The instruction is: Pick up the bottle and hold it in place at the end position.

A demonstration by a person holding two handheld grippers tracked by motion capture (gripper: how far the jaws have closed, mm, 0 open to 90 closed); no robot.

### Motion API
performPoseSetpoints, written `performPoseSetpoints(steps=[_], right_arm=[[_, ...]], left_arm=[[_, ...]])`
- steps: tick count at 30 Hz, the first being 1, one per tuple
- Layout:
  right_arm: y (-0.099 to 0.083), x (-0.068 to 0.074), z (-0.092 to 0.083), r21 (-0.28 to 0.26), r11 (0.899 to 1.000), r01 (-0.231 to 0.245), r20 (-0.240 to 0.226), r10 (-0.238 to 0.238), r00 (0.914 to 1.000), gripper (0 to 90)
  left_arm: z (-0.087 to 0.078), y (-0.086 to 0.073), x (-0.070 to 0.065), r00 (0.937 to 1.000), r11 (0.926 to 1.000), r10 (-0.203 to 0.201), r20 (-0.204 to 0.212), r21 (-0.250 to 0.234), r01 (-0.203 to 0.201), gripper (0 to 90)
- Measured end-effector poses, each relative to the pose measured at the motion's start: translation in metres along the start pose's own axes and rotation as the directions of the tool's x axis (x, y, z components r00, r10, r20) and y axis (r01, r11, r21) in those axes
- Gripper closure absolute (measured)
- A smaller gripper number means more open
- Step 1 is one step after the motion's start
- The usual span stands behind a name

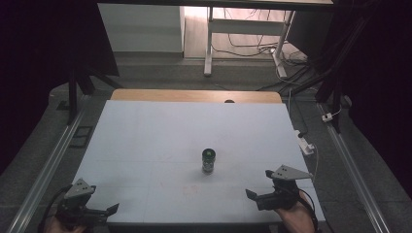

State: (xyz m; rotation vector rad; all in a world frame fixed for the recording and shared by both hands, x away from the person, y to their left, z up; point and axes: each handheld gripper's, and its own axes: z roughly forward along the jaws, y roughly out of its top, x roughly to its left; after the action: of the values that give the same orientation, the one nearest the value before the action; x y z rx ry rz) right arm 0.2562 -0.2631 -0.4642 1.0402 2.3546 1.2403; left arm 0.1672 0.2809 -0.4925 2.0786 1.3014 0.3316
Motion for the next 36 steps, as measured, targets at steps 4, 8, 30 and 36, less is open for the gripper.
performPoseSetpoints(steps=[4,8,30,36], right_arm=[[0.002,0.000,0.003,-0.012,1.000,0.007,-0.010,-0.007,0.9999,0.0],[0.003,0.001,0.008,-0.013,1.000,0.012,-0.020,-0.012,0.9997,0.0],[0.021,0.007,0.040,0.014,1.000,0.017,-0.096,-0.016,0.9953,0.0],[0.026,0.011,0.051,0.026,0.999,0.034,-0.098,-0.031,0.9947,0.0]], left_arm=[[0.000,0.000,0.000,1.0000,1.0000,-0.003,-0.001,0.000,0.003,0.0],[0.000,0.000,0.000,1.0000,1.0000,0.000,-0.001,0.001,0.000,0.0],[0.000,0.000,0.001,1.0000,1.0000,-0.003,0.004,0.000,0.003,0.0],[0.000,0.000,0.002,0.9999,1.0000,-0.009,0.011,-0.001,0.009,0.0]])
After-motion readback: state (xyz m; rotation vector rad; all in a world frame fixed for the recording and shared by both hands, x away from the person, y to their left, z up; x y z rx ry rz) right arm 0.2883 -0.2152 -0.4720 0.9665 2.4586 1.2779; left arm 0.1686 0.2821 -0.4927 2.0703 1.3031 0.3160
